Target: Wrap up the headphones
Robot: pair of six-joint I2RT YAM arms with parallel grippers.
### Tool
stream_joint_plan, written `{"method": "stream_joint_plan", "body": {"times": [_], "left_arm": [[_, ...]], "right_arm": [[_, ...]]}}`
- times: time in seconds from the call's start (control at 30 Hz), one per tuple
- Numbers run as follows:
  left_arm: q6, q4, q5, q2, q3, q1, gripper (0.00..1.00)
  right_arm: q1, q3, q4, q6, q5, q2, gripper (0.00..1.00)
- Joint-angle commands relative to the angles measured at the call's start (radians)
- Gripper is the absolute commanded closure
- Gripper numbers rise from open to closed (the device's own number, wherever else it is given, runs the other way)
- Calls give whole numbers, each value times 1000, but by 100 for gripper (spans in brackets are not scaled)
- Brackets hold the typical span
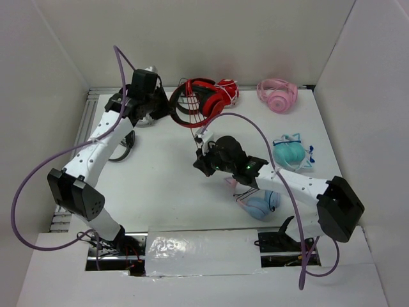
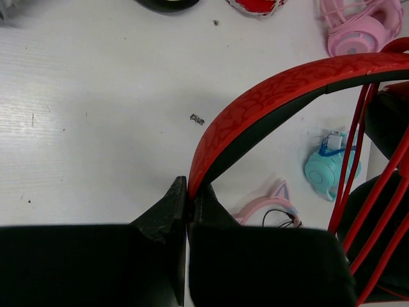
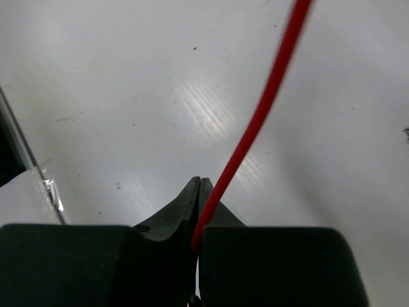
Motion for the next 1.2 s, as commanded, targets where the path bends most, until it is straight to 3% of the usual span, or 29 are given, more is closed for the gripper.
{"method": "stream_joint_plan", "body": {"times": [0.0,0.13,0.27,0.43,0.5,0.73,0.9,1.17], "left_arm": [[25,115,27,-80,-9,-12,100],[43,74,-65,-88,5,-28,100],[55,64,-64,-98,-5,-26,100],[72,86,-39,-123,-24,-25,100],[82,103,-21,-129,-35,-23,100],[141,139,94,-166,-79,-3,100],[197,237,384,-240,-174,53,100],[374,366,682,-289,-306,61,100]], "right_arm": [[11,-38,166,-1,155,-72,95],[11,-127,243,19,338,-118,93],[11,-214,327,48,433,-184,100],[11,-323,409,59,504,-253,100],[13,-355,439,55,482,-281,96],[8,-429,536,48,384,-309,98],[2,-507,642,38,249,-333,95],[-82,-474,565,-4,22,-336,100]]}}
